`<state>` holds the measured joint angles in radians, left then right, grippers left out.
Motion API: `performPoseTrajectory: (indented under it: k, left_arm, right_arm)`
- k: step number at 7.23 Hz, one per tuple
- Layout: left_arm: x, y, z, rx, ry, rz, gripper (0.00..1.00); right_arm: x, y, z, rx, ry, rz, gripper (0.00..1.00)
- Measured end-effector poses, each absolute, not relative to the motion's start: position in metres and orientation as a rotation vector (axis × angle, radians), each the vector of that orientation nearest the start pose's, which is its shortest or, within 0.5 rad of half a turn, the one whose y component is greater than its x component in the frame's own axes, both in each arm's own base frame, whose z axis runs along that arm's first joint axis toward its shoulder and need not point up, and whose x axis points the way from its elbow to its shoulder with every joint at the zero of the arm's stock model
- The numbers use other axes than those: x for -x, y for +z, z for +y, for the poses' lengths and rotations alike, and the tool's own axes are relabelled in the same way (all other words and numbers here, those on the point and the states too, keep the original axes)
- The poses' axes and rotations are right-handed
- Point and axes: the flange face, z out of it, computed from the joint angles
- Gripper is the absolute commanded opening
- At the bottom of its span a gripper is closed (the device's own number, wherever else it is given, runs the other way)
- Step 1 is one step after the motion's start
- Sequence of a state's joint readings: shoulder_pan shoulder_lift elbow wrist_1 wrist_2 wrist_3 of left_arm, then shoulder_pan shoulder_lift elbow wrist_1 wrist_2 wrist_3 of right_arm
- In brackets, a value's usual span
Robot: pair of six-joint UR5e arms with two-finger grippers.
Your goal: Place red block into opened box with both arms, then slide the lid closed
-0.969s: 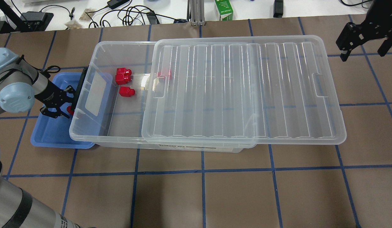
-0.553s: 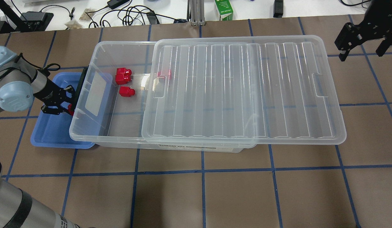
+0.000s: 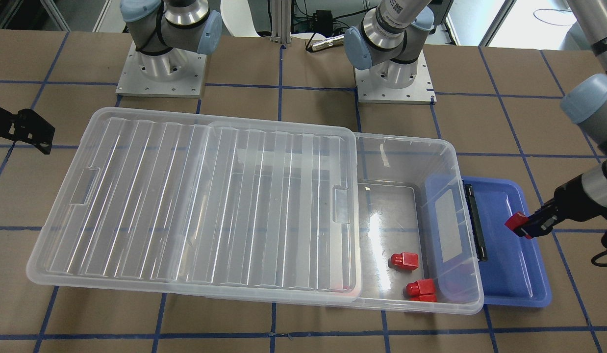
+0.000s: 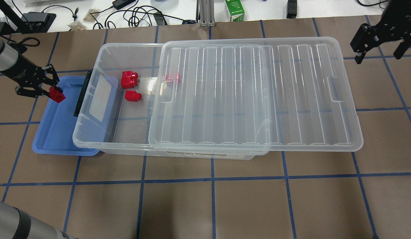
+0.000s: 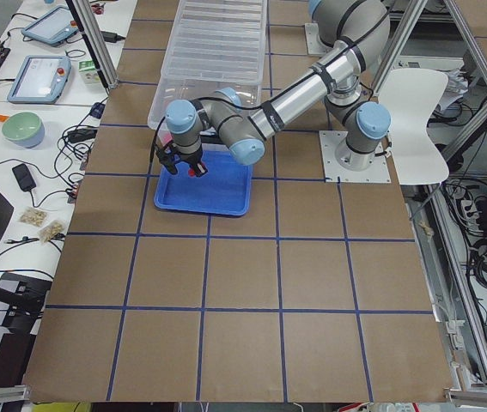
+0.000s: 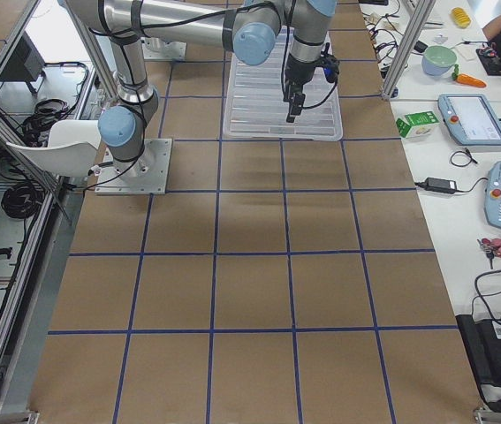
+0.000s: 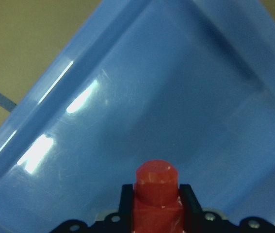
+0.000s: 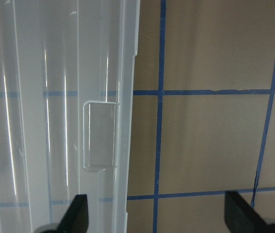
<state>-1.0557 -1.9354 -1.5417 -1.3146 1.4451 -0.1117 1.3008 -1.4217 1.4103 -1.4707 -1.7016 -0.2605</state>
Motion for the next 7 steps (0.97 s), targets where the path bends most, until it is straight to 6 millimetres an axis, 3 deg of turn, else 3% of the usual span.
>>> performPoseTrajectory:
  k: [1, 2, 3, 4, 5, 7]
  left_arm:
    - [-0.147, 0.363, -0.606, 0.950, 0.090, 3.139, 0.00]
    - [-0.101, 0.392, -0.604, 0.843, 0.090, 3.160, 0.00]
    - [-0.050, 0.407, -0.600, 0.709, 0.094, 3.166, 0.00]
    - [0.000, 0.407, -0.594, 0.563, 0.117, 3.157, 0.00]
    - [0.037, 0.394, -0.586, 0.452, 0.161, 3.151, 0.00]
    - [0.070, 0.351, -0.567, 0.312, 0.258, 3.150, 0.00]
  right_arm:
    - [0.030, 0.478, -0.560, -0.043, 0.197, 3.239, 1.00]
    - [0.031, 0.474, -0.563, -0.060, 0.205, 3.237, 1.00]
    - [0.032, 0.473, -0.566, -0.068, 0.195, 3.239, 1.00]
    - [0.033, 0.473, -0.569, -0.073, 0.167, 3.245, 1.00]
    - [0.033, 0.471, -0.571, -0.075, 0.158, 3.249, 1.00]
    - [0.034, 0.468, -0.572, -0.076, 0.168, 3.249, 1.00]
